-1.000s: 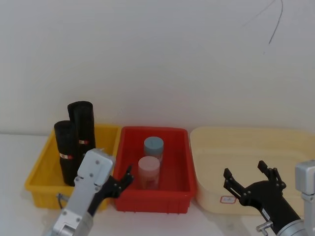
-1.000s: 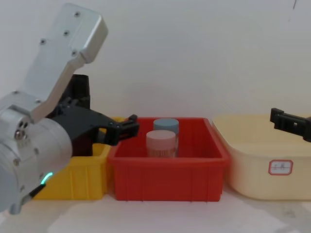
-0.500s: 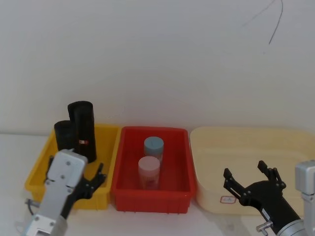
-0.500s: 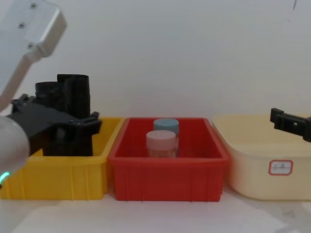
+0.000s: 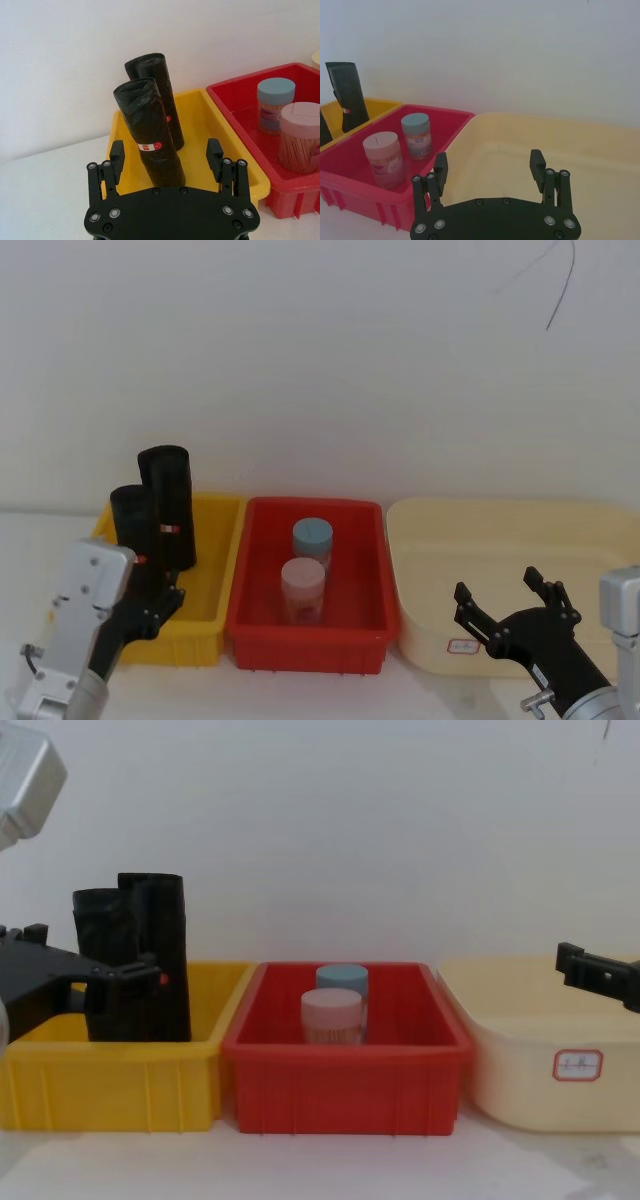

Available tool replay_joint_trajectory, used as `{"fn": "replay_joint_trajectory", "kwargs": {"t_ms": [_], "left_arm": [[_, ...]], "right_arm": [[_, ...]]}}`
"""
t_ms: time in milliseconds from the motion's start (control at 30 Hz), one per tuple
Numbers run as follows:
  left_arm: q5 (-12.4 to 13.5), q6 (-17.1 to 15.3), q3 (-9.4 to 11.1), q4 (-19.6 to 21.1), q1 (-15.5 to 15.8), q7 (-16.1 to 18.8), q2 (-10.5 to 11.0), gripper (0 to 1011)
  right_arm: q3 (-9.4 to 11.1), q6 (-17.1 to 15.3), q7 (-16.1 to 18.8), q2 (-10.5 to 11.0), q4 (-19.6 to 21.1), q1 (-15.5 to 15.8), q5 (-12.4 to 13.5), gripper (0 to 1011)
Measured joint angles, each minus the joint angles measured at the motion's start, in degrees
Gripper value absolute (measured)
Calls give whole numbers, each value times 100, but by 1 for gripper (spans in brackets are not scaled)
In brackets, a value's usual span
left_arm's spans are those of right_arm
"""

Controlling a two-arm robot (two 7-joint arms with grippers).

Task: Pick up the garbage bag with the one hand and transfer it to the other hand.

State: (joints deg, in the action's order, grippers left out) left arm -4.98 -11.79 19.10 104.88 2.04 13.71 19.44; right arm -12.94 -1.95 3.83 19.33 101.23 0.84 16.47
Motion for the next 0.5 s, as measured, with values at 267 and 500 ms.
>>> {"fn": "replay_joint_trajectory", "kwargs": {"t_ms": [267, 500], "left_arm": [[-253, 197, -122, -358, 209, -225, -149, 1001], [-449, 439, -227, -758, 475, -442, -293, 1001]], "right_arm": [[0, 0, 0, 0, 0, 0, 0, 1000], [0, 0, 0, 0, 0, 0, 0, 1000]]}}
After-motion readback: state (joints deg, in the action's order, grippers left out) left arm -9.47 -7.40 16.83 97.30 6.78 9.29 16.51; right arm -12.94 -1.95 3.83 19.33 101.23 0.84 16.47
